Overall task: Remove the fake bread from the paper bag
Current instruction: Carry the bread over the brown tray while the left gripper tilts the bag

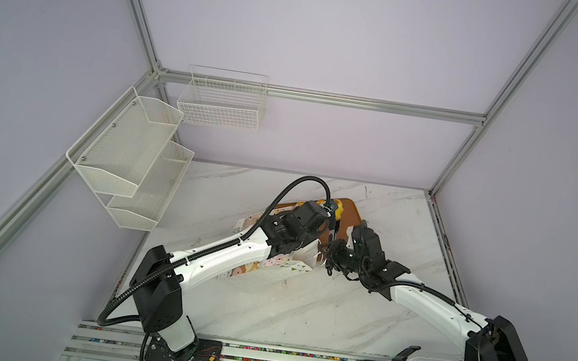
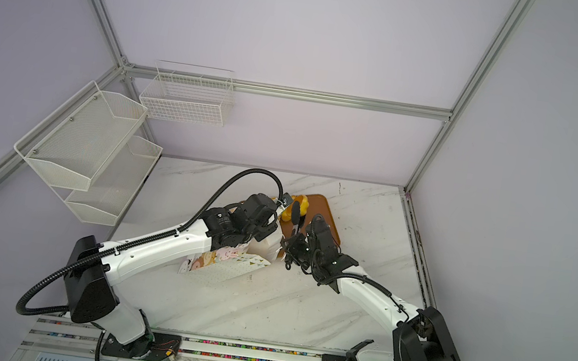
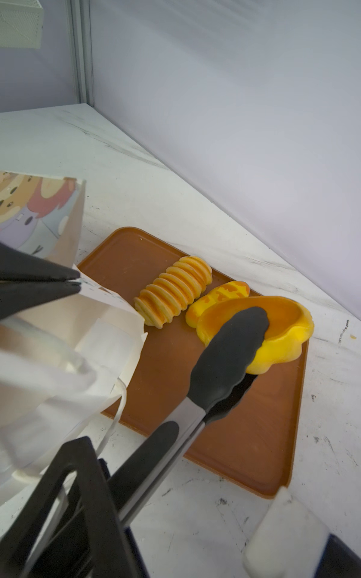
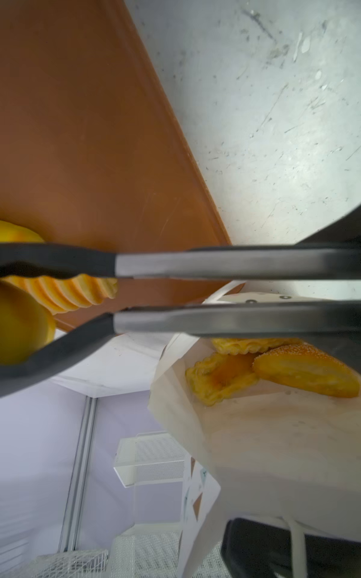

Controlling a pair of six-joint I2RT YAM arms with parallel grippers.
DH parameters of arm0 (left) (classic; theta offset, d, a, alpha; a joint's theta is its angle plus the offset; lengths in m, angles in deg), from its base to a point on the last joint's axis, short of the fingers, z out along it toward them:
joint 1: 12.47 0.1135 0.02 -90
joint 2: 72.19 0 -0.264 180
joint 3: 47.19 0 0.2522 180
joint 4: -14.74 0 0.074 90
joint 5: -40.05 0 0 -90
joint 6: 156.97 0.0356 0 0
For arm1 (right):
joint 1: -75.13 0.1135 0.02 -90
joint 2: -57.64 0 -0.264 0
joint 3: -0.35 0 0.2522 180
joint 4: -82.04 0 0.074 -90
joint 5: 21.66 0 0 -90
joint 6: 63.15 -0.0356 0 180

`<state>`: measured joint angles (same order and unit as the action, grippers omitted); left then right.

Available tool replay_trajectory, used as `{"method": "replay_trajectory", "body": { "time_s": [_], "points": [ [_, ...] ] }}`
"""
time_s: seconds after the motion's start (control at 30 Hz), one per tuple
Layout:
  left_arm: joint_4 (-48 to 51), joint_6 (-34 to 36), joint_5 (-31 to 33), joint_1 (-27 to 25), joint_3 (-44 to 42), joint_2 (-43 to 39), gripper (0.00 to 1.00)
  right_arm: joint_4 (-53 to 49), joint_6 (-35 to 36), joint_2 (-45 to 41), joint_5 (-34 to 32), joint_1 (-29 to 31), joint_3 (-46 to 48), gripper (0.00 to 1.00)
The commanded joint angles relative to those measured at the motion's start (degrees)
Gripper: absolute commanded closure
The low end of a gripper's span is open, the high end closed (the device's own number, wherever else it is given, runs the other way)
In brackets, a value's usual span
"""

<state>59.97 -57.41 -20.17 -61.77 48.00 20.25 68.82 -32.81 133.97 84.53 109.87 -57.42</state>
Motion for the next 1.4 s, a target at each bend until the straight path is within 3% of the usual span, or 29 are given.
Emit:
{"method": "replay_trajectory", "body": {
  "time_s": [0.0,0.43,0.67,0.93,1.37],
  "points": [
    [0.70,-2.16,4.04,-0.06,1.93,0.78,1.00,0.83,2.26,0.39,3.36,-0.77,-0.91,0.62],
    [0.88,-0.93,5.96,-0.09,2.21,3.01,1.00,-1.13,4.26,0.83,4.16,-2.51,-1.67,0.52],
    [0.79,0.51,7.08,0.07,0.87,1.16,1.00,-7.29,9.39,5.18,7.92,-3.27,-4.93,0.50],
    [-1.23,5.73,6.84,1.20,-4.14,-6.06,1.00,-13.74,13.55,5.99,5.45,-3.32,-9.93,0.51],
    [0.83,10.06,2.18,8.92,-12.09,-18.35,1.00,-21.45,18.84,9.41,5.01,-3.62,-14.58,0.51]
  ]
}}
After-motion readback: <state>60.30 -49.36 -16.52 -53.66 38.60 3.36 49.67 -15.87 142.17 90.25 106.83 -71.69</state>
